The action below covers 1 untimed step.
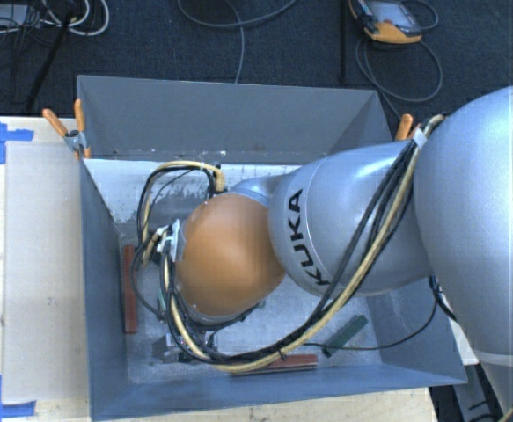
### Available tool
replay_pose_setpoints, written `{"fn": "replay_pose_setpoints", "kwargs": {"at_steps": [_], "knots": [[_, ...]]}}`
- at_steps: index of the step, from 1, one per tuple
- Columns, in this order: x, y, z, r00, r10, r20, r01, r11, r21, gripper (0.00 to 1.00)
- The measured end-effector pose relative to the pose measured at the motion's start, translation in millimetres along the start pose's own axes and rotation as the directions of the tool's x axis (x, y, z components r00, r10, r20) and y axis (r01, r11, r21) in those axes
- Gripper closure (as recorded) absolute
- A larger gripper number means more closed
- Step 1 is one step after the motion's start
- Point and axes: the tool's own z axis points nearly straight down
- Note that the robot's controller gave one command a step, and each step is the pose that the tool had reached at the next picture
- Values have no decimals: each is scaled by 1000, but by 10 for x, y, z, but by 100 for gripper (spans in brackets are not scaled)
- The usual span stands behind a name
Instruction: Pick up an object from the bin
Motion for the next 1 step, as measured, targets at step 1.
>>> {"fn": "replay_pose_setpoints", "kwargs": {"at_steps": [1], "knots": [[-15, -12, -828, 1000, 5, 3, -5, 1000, 6, 100]]}}
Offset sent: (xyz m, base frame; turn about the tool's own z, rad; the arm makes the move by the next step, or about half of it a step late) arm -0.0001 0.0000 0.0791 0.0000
